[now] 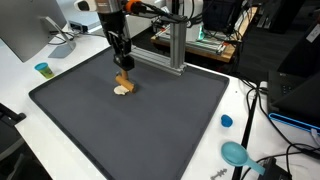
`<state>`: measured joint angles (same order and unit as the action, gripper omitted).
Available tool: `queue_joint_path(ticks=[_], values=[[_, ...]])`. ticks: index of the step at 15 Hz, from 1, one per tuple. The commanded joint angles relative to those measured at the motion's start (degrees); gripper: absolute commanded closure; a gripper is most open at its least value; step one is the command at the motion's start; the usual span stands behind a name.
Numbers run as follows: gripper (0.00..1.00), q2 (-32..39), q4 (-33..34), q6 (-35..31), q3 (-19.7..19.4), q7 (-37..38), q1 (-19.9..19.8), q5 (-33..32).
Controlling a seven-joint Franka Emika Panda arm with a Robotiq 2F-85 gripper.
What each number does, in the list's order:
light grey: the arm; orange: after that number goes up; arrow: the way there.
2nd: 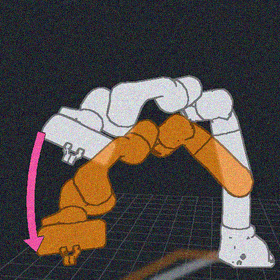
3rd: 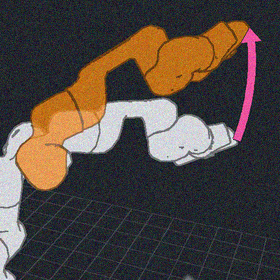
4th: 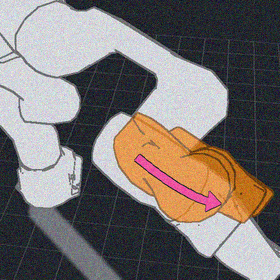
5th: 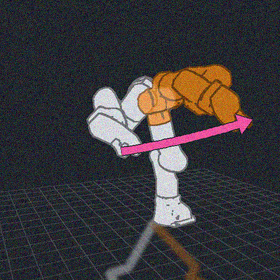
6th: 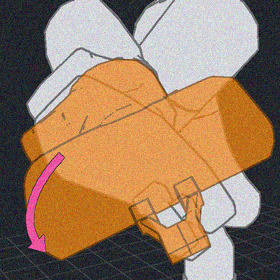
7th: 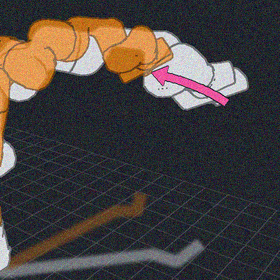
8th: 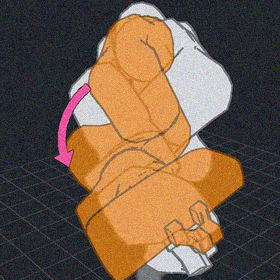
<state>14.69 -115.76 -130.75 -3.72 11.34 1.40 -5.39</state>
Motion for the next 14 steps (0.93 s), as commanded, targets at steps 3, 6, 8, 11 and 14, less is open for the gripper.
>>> queue_joint_path(ticks=[3, 6, 8, 11, 14], values=[[0.78, 1.0, 0.0, 4.3, 0.0, 0.9, -0.2, -0.7], [0.78, -1.8, -0.3, 4.0, 0.3, -2.0, -1.1, 0.6], [0.78, -5.9, -1.4, 3.0, 0.5, -10.0, -2.3, -0.6], [0.78, -10.4, 0.2, 5.0, 0.5, -20.6, -4.0, 0.3], [0.78, -9.7, 4.5, 6.5, 0.9, -32.9, -5.0, 4.7]])
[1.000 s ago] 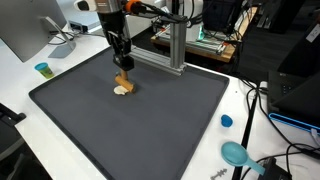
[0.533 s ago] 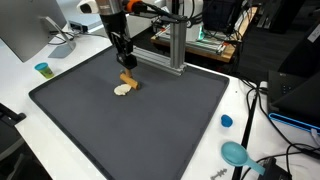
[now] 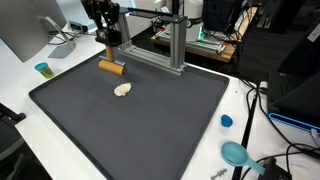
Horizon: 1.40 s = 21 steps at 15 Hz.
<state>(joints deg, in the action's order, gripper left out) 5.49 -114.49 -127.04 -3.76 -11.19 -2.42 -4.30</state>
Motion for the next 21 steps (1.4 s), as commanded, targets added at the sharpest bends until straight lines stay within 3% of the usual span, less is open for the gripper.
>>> queue_joint_path(ticks=[1, 11, 12, 15, 16, 21], values=[[0.78, 0.0, 4.1, 3.5, 1.0, -13.8, -1.1, 4.7], [0.78, 13.2, 14.4, 8.3, 3.6, -40.7, -2.3, 1.7], [0.53, 10.4, 9.2, 4.8, 3.2, -35.7, -1.5, 2.1], [0.53, 13.0, 12.3, 6.1, 3.4, -38.9, -2.0, 2.0], [0.78, 13.3, 12.8, 6.3, 3.5, -39.1, -2.1, 2.0], [0.78, 9.9, 9.5, 8.2, 5.5, -57.3, -5.5, 6.8]])
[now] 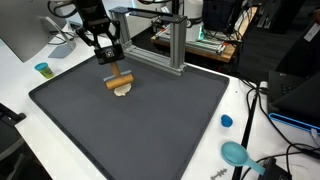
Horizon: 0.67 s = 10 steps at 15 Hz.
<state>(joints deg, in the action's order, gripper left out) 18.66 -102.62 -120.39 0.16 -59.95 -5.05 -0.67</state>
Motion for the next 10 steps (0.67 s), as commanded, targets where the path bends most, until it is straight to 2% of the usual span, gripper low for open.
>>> queue_joint_path(ticks=[1, 3, 4, 5, 10], values=[[0.78, -3.6, -2.8, 2.1, 2.0, -11.7, -3.5, 5.4], [0.78, -3.4, -2.6, 4.2, 2.0, -13.3, -4.1, 9.5], [0.53, -1.3, -1.1, 2.3, 0.7, -9.8, -2.5, 5.6], [0.78, -1.4, -1.2, 3.1, 0.8, -11.0, -2.8, 6.9], [0.78, 2.3, -0.4, -3.3, 0.6, -7.9, -1.7, 4.6]])
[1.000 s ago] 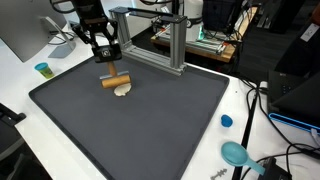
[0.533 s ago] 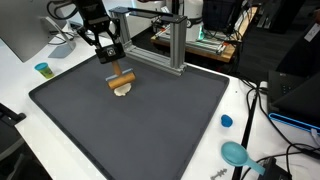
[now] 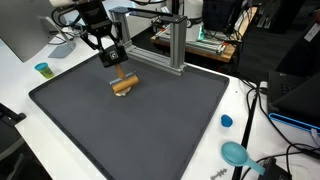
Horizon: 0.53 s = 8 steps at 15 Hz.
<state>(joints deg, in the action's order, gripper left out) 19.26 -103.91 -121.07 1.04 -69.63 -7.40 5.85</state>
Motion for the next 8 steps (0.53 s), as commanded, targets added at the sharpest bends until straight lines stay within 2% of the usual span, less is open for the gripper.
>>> queue_joint_path(ticks=[1, 8], values=[[0.78, 2.3, 1.0, -3.3, -0.2, 1.9, 0.7, -2.4], [0.78, 4.6, 1.4, -3.7, -0.9, 3.2, 0.9, -6.8]])
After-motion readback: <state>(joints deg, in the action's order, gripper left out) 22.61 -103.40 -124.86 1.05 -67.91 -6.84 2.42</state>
